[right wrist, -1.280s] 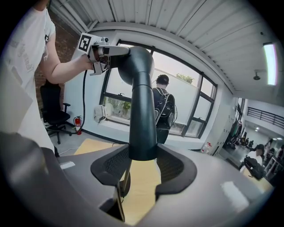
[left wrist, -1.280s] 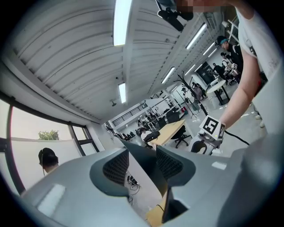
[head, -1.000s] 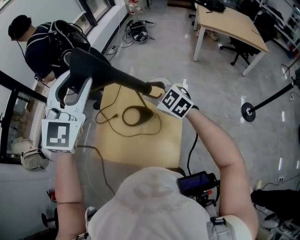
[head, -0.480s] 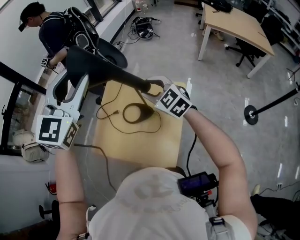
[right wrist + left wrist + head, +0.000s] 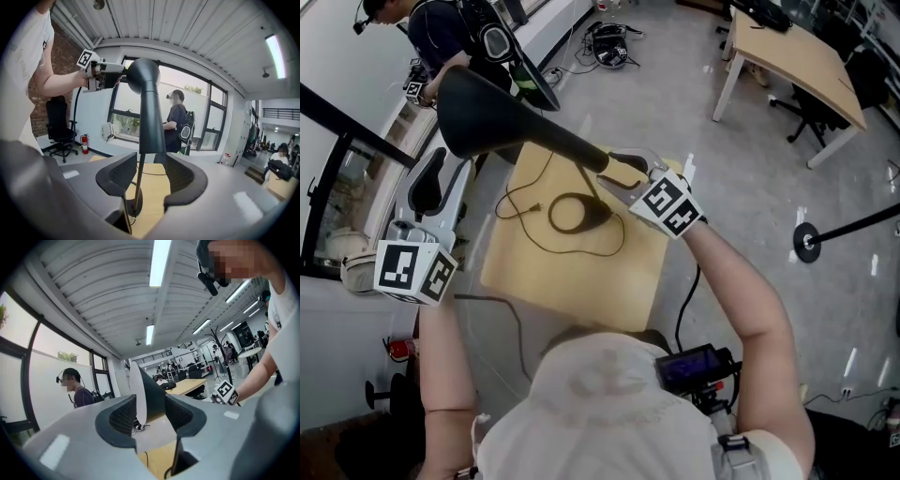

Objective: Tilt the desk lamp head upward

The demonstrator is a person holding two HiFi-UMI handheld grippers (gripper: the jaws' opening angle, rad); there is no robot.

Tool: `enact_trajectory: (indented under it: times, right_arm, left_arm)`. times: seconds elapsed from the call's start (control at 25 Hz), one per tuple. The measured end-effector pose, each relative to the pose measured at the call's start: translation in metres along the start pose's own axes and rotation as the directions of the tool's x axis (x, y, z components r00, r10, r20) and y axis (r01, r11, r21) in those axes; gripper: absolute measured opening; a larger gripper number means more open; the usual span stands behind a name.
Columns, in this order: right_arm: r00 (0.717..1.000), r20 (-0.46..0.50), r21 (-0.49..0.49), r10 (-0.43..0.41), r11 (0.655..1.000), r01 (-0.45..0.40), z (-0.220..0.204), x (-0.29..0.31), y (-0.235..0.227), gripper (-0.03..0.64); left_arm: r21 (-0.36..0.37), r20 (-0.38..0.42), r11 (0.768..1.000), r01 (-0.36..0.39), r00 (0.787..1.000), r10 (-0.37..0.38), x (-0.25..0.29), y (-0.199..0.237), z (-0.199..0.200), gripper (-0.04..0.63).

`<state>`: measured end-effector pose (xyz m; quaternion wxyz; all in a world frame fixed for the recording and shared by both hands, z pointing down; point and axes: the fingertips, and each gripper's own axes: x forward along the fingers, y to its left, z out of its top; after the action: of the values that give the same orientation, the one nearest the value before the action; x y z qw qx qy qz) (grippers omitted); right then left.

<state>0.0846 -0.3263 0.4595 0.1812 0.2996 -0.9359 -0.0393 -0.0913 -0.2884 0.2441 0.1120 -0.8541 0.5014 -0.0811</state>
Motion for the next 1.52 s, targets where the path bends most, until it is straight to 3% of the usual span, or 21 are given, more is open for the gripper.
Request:
enact_trajectory:
  times: [0.2,0.48,0.68,0.88,1.04,1.32,1.52]
  right_arm:
    - [0.997,0.070,0.102,-0.028,0.995,0.021,-0.006,-0.017,-0.005,0.151]
    - [0.991,0.111,0.206,-0.079,0.977,0.055,-0.024,-0.059,0.011,0.087]
    - [0.984,0.144,0.376,-0.101,0.926,0.040,-0.060,-0.106,0.047,0.075]
    - [0.976,0.186,0.525,-0.115,0.851,0.000,-0.080,-0.139,0.090,0.072]
    - [0.970,0.234,0.550,-0.070,0.832,-0.073,-0.081,-0.160,0.130,0.072]
    - [0.968,0.246,0.485,0.039,0.860,-0.158,-0.083,-0.190,0.203,0.026]
    - [0.967,0.239,0.438,0.092,0.878,-0.192,-0.085,-0.196,0.246,0.011]
  left_arm:
    - [-0.096,-0.029,0.995,0.013,0.999,-0.016,-0.020,-0.008,-0.036,0.154]
    - [-0.144,0.017,0.989,0.043,0.999,-0.041,-0.053,-0.033,-0.052,0.056]
    - [-0.179,0.007,0.982,0.061,0.998,-0.060,-0.093,-0.056,-0.082,0.002]
    - [-0.252,-0.051,0.968,0.006,0.999,-0.019,-0.145,-0.071,-0.122,0.002]
    - [-0.322,-0.100,0.947,-0.018,0.995,-0.015,-0.178,-0.105,-0.156,0.002]
    - [-0.436,-0.110,0.897,0.069,0.985,-0.129,-0.225,-0.202,-0.201,0.002]
    - [-0.461,-0.110,0.878,0.126,0.974,-0.198,-0.241,-0.249,-0.215,0.002]
